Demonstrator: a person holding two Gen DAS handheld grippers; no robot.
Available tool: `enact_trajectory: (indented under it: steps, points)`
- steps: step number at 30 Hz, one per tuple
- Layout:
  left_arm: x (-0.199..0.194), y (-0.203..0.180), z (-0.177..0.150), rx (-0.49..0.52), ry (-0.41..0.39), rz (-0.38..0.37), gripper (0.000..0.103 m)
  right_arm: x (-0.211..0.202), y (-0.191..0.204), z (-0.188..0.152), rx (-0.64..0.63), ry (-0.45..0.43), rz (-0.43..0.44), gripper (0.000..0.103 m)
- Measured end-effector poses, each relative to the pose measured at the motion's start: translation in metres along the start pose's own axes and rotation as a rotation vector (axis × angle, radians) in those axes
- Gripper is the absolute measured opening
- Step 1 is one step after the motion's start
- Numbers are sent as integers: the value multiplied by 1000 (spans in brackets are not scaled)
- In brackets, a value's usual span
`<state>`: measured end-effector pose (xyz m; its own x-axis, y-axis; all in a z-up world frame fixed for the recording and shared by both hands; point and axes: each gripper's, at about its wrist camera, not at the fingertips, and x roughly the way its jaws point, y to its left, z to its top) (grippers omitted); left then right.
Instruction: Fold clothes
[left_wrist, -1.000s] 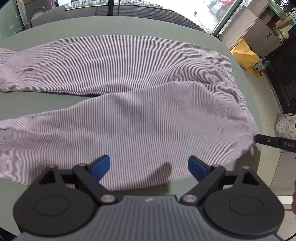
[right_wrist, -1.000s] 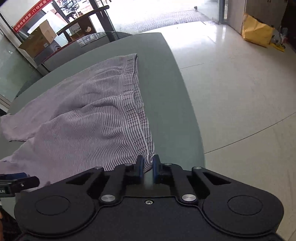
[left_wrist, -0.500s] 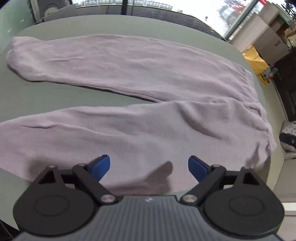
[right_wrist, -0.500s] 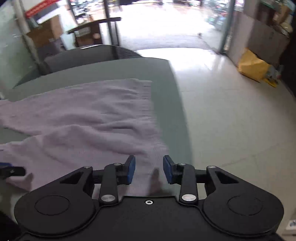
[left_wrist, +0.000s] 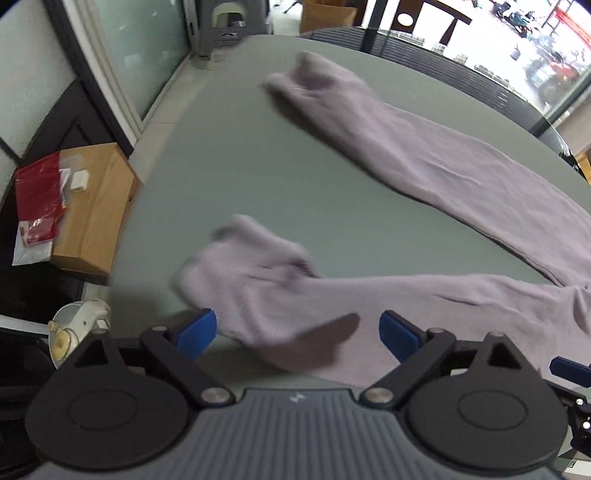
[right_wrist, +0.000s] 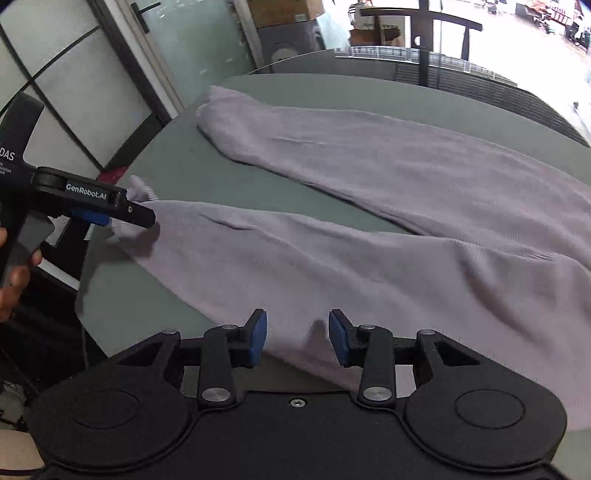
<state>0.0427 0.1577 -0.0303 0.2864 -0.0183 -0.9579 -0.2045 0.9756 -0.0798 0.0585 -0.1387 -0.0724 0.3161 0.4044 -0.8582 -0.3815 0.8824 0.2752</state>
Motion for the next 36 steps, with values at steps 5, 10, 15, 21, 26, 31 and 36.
enact_trajectory:
  steps: [5, 10, 15, 21, 26, 31, 36]
  points:
    - [5, 49, 22, 11, 12, -59, 80, 15, 30, 6, 82, -18, -2, 40]
    - [21, 45, 33, 95, 58, -146, 59, 19, 43, 0, 148, -15, -16, 40]
    - [28, 25, 29, 184, 54, -115, 42, 16, 47, 0, 144, -22, -45, 40]
    - [25, 13, 21, 139, 19, -87, 18, 16, 38, 4, 111, -6, -112, 40]
    - [-2, 32, 13, -47, -71, -117, 16, 31, 31, -1, 60, 75, -176, 39]
    - [-42, 43, 0, -135, -144, -105, 16, 28, 23, -10, 29, 84, -166, 38]
    - [-21, 54, -4, -141, -70, -1, 37, 29, 21, -13, 2, 94, -126, 39]
